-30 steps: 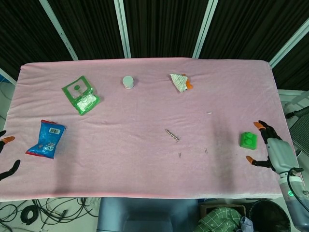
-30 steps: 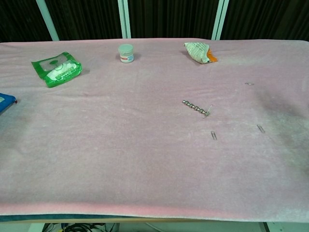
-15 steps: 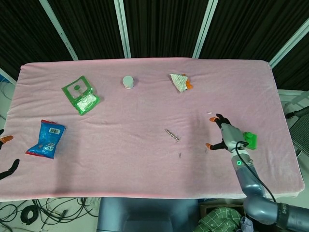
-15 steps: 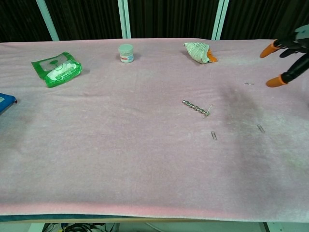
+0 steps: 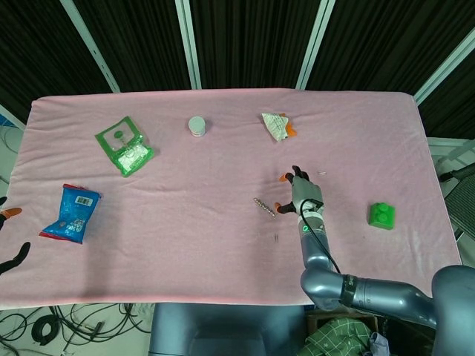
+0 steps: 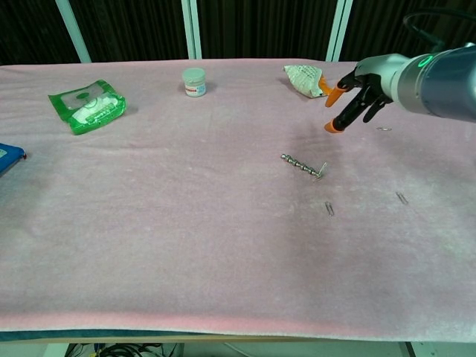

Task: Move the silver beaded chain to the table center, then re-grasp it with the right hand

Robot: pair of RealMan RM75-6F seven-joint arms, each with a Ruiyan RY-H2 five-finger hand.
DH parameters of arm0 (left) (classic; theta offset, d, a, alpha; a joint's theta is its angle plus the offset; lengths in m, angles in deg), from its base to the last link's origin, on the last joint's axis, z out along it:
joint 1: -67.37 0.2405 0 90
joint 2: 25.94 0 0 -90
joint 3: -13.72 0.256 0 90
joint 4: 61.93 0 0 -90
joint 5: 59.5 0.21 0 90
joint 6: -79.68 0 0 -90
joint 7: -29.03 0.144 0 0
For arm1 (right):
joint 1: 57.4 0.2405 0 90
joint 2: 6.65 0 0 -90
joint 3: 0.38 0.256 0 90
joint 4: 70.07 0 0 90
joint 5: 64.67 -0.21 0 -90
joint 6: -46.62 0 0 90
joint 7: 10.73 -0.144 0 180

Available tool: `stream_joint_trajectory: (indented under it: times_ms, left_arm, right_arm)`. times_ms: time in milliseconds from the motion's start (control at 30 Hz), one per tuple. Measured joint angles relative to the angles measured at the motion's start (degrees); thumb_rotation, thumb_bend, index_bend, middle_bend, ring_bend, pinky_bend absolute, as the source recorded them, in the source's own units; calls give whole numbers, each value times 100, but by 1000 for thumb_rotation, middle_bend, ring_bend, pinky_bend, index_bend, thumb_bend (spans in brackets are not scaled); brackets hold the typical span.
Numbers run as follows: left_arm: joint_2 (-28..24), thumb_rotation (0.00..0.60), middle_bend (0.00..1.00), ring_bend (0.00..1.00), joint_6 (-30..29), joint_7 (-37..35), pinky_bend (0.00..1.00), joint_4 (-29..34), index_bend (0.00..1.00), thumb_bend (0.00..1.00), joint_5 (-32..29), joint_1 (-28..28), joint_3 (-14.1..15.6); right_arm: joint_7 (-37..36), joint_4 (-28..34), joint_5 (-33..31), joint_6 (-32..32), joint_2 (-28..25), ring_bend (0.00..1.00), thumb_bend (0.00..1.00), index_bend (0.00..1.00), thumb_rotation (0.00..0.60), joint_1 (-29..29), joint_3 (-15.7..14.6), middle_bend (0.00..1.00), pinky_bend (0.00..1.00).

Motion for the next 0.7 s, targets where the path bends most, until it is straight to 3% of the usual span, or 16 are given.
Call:
stream_joint_trajectory:
  times_ms: [533, 700]
  left_arm:
    - [53, 600, 69, 0, 93, 57, 0, -14, 271, 298, 19, 113, -218]
    - [41, 600, 68, 0, 93, 33, 0, -4, 274, 298, 39, 154, -266]
  right_arm:
    - [290, -1509, -266, -26, 1225, 29, 226, 375, 600, 561, 295, 0, 214]
    - [298, -1778, -156, -45, 1531, 28, 153, 382, 600, 665, 359, 0, 214]
